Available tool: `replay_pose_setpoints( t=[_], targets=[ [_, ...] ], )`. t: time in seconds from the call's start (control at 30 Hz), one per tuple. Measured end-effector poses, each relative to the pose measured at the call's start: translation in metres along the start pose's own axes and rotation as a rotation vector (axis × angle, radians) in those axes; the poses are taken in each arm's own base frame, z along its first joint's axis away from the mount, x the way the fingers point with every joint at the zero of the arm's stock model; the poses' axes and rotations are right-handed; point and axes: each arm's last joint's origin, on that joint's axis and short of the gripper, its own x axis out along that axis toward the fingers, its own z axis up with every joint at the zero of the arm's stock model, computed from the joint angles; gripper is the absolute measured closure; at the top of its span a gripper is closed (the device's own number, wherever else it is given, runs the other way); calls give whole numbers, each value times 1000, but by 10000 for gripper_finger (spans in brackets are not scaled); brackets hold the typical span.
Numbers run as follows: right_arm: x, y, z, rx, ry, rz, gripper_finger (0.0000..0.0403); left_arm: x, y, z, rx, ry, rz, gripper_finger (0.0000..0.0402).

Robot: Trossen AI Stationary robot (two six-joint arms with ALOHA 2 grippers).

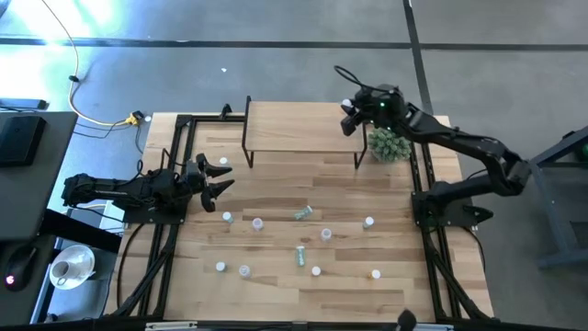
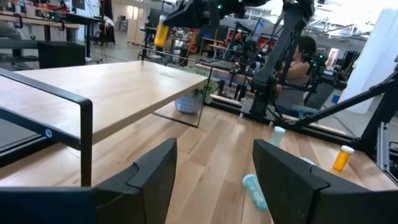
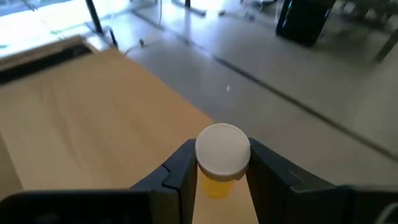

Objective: Pick and place medicine bottles onto shelf by color
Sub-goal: Put the top orange pill bottle on the shelf

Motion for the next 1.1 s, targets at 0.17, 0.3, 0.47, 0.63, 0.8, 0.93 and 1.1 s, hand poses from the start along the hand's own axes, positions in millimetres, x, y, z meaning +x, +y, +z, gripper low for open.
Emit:
replay_pose_setpoints(
  t=[0.17,0.3,0.47,0.63,0.8,0.93,1.1],
  targets=[
    [16,-8,-8,11,56,-35,299,0,0,1,11,-9,-1,202],
    [26,-13,-14,18,88,-54,299,0,0,1,18,-8,-1,202],
    [34,-15,-20,18,129,-61,299,0,0,1,22,-9,-1,202],
    [35,-15,-22,18,140,-62,299,0,0,5,100,-53,26,202],
    [35,-15,-22,18,143,-61,299,-1,-1,11,156,-108,31,202],
    [35,-15,-22,23,144,-62,293,-1,-1,11,172,-113,32,202],
    [35,-15,-24,22,162,-59,257,-1,-1,11,171,-111,32,202]
  ],
)
